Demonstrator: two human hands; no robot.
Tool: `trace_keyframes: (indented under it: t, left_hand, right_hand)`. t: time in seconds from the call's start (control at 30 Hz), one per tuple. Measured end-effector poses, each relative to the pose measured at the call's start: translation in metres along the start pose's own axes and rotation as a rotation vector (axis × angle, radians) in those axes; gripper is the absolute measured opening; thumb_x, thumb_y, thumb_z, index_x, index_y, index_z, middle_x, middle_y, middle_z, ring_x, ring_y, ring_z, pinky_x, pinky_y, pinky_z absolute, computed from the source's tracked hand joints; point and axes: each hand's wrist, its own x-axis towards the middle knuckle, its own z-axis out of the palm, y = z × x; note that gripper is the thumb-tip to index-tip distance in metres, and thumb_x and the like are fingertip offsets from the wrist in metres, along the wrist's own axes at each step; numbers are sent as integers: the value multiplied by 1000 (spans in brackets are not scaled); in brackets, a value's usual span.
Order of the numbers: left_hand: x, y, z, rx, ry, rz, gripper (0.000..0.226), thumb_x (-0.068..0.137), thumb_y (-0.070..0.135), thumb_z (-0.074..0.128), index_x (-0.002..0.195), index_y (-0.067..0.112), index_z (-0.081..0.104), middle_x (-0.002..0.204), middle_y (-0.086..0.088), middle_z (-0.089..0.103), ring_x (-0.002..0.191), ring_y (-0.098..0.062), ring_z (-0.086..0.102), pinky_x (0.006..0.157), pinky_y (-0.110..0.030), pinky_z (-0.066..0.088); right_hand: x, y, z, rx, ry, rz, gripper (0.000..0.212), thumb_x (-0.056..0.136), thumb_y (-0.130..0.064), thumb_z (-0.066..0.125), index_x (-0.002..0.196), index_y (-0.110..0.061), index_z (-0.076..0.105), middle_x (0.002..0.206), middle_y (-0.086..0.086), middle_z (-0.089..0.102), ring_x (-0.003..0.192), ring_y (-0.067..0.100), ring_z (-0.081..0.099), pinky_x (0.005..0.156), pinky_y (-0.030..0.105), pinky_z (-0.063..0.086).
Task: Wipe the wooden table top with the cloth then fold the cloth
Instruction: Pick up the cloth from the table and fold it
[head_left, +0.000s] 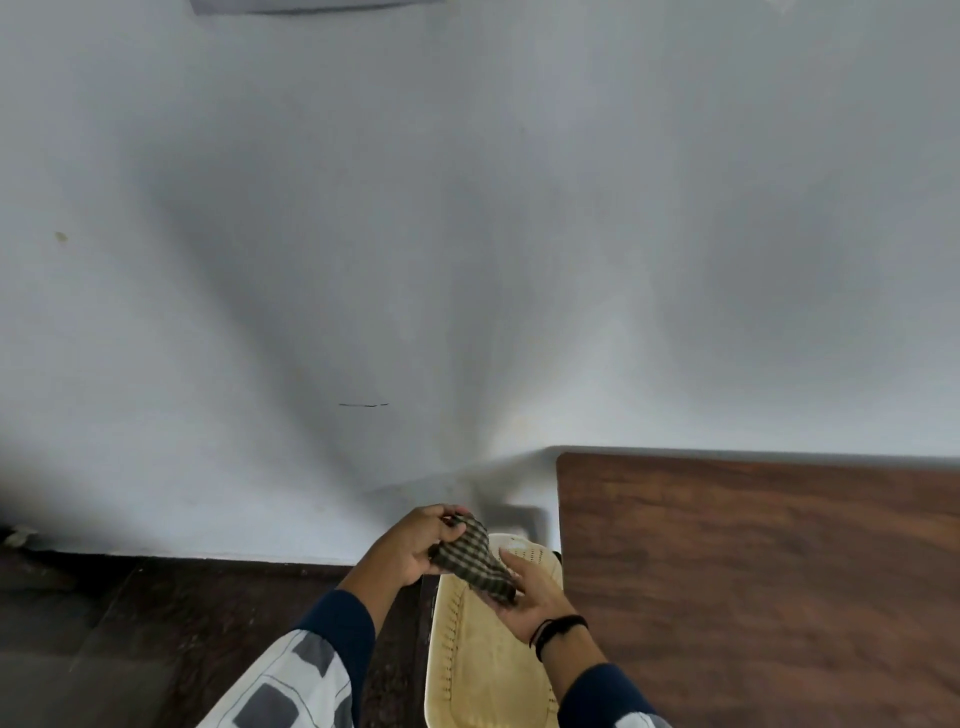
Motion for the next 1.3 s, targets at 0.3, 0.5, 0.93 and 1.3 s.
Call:
trace_keyframes:
  t: [0.3, 0.5, 0.93, 1.3]
  left_hand:
    - [53, -40, 10, 316, 164, 150, 31, 90, -11, 58, 102, 14, 71, 111, -10, 69, 103, -25, 63, 77, -32, 54]
    - [88, -81, 9, 541, 309, 244, 31, 84, -11, 62, 91, 17, 72, 99, 5, 69, 95, -15, 66, 78, -31, 57]
    - [138, -128, 17, 959, 388, 380, 24, 87, -2, 57, 101, 14, 68, 102, -5, 68, 95, -23, 66, 77, -28, 50]
    - [158, -146, 26, 1210, 191, 439, 28, 96, 15, 41, 99, 12, 68, 98, -8, 72, 84, -23, 66, 73, -39, 56]
  right_hand:
    - [42, -3, -21, -229, 175, -90, 13, 95, 18, 51, 102, 13, 60, 118, 27, 62, 91, 36, 64, 75, 38, 58]
    - [76, 0, -46, -339, 337, -226, 47, 89, 25, 50, 132, 9, 56, 122, 31, 64, 111, 47, 63, 92, 50, 57]
    - [142, 2, -64, -770, 659, -508, 36, 93, 1, 46, 113, -12, 73, 115, 9, 71, 97, 27, 64, 78, 33, 52]
    - [152, 25, -71, -1489, 781, -664, 28, 96, -6, 46, 117, -14, 63, 129, 8, 53, 112, 33, 57, 91, 45, 51]
